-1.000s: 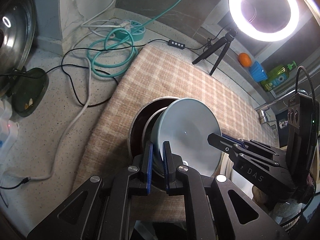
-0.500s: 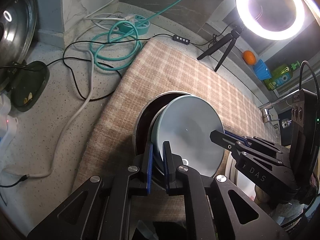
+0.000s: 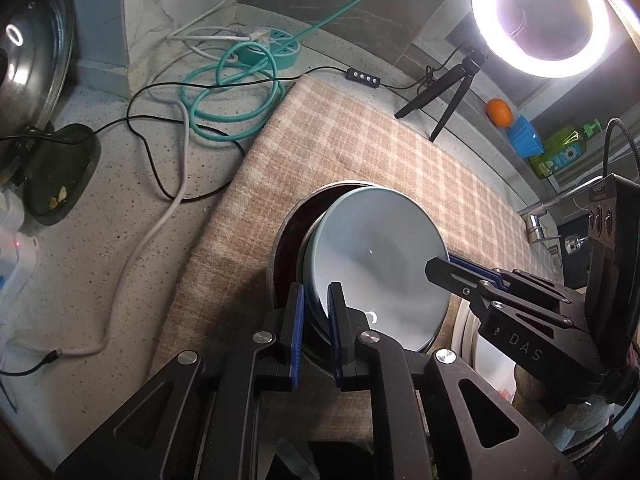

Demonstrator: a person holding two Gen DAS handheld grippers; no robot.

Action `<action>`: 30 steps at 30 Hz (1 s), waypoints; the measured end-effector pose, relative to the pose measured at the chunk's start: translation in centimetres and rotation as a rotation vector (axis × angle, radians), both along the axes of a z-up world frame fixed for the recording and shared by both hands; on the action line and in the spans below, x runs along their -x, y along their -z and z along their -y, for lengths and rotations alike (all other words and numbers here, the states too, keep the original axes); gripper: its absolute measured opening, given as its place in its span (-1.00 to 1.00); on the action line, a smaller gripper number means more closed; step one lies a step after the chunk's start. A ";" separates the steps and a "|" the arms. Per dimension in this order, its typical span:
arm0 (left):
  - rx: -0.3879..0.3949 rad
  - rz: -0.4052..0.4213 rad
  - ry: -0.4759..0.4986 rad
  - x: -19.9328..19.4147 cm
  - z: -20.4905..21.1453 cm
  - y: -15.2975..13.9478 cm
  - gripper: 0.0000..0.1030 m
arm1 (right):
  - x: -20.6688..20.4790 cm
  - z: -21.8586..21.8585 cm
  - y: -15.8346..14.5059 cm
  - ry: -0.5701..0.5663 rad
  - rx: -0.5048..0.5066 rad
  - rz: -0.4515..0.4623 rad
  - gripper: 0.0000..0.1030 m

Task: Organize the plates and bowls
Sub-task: 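Open and regrip the right tool on the bowl stack rim while the left tool holds it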

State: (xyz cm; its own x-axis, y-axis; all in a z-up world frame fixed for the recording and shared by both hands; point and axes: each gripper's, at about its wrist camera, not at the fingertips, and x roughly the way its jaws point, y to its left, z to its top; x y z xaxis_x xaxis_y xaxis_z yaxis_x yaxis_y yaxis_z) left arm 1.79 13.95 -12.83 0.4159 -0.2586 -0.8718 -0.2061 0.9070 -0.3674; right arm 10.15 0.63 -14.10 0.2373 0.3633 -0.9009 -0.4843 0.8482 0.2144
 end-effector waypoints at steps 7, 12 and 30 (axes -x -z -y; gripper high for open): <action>0.018 0.020 -0.009 0.5 -0.6 -0.6 -0.79 | 0.0 0.8 -0.9 0.017 -0.040 0.004 -0.73; 0.005 0.056 -0.040 1.3 -1.4 -1.3 -0.79 | 0.0 2.2 -1.8 0.056 -0.097 0.013 -0.72; -0.003 0.054 -0.065 1.3 -2.8 0.4 -0.79 | -0.8 5.7 0.0 0.164 -0.157 -0.046 -0.66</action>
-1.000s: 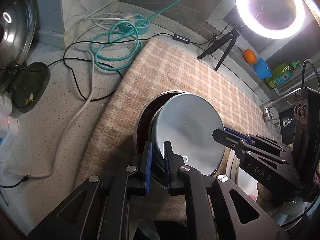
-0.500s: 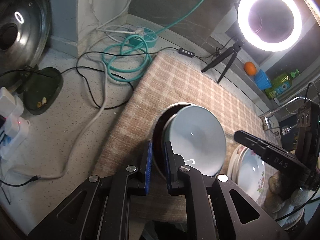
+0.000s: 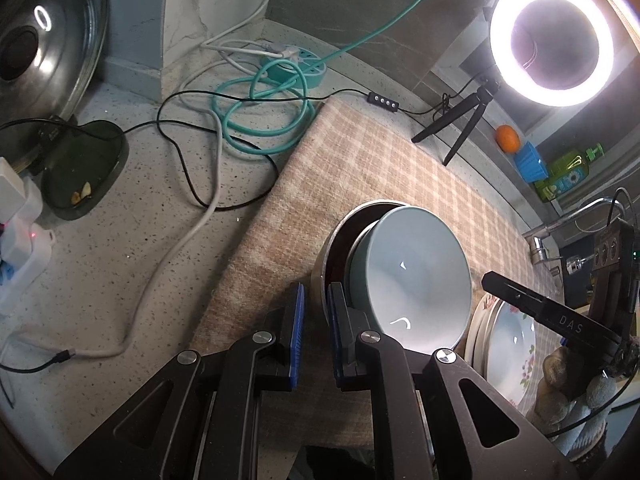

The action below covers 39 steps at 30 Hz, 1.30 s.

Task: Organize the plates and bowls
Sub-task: 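Open and regrip the right tool on the bowl stack rim while the left tool holds it, then lift and carry the nested bowl stack with both tools over the floral plates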

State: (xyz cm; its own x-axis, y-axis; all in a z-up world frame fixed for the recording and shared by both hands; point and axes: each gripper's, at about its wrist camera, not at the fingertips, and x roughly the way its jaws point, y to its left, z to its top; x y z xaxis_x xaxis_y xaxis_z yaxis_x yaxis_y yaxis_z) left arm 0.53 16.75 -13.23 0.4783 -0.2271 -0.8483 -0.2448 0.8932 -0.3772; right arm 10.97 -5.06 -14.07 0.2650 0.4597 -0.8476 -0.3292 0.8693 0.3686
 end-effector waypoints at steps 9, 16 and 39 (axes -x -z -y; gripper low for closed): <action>-0.001 -0.017 0.020 -0.8 0.4 0.6 -0.79 | -0.1 -0.8 0.8 -0.015 0.012 -0.011 -0.66; -0.009 -0.036 0.032 -1.4 0.7 1.2 -0.79 | -0.4 -1.4 1.4 -0.022 0.032 -0.018 -0.66; 0.014 -0.066 0.024 -2.2 1.1 2.4 -0.84 | -0.6 -3.1 2.5 -0.063 0.078 -0.040 -0.81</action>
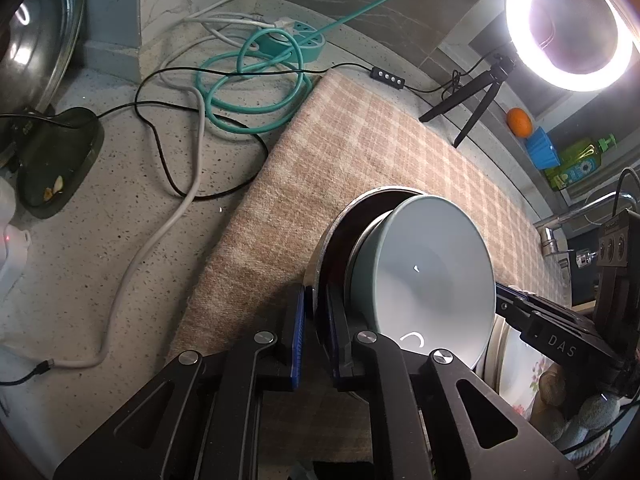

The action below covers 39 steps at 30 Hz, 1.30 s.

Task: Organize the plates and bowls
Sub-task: 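Lift and carry the nested bowl stack with both tools over the floral plates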

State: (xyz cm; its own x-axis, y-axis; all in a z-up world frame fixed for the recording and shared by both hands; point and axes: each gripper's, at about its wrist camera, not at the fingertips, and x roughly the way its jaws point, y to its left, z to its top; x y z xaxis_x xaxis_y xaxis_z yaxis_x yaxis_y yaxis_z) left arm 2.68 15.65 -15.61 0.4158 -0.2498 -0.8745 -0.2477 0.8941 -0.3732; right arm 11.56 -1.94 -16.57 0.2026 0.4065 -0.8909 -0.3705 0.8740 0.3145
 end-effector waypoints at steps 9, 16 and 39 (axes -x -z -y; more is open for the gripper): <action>-0.009 -0.002 0.003 0.0 0.2 -0.2 -0.86 | 0.3 -0.1 -0.1 0.003 0.016 0.014 -0.81; -0.013 0.009 0.013 0.0 0.6 -1.0 -0.88 | 0.4 0.6 -0.8 0.012 0.009 0.028 -0.83; -0.023 0.097 0.149 -1.0 6.8 -5.5 -0.88 | 2.0 7.9 -4.3 0.137 -0.021 0.061 -0.83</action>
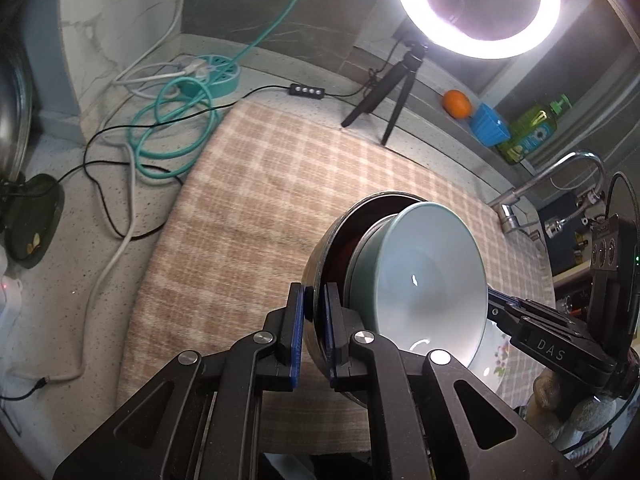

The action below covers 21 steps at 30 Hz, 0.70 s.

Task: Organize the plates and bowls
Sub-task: 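Lift and carry the nested bowl stack with both tools over the floral plates, then lower the nested bowl stack onto the floral plate stack with both tools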

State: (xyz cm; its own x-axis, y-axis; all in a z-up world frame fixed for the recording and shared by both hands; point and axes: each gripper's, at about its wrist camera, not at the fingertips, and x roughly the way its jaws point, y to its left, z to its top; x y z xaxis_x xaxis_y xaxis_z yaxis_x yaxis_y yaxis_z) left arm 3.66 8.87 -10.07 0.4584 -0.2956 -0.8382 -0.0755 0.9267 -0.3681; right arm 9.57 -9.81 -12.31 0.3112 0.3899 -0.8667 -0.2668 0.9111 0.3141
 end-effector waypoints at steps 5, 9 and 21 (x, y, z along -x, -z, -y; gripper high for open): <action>0.007 0.013 0.049 -0.3 2.3 -0.7 -0.88 | 0.6 2.7 -0.9 0.041 -0.004 0.016 -0.83; 0.011 0.019 0.091 -0.6 4.3 -1.1 -0.88 | 1.0 5.2 -1.4 0.081 -0.007 0.019 -0.83; 0.019 0.003 0.217 -1.0 10.4 -0.8 -0.88 | 2.8 11.7 -1.5 0.190 0.015 0.014 -0.83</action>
State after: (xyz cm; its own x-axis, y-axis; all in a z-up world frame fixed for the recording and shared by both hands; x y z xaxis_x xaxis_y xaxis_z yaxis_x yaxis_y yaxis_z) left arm 4.65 -1.53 -9.32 0.3847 -0.4031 -0.8304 0.1261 0.9141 -0.3853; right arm 6.75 -21.49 -10.77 0.3900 0.3103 -0.8670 -0.0934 0.9500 0.2980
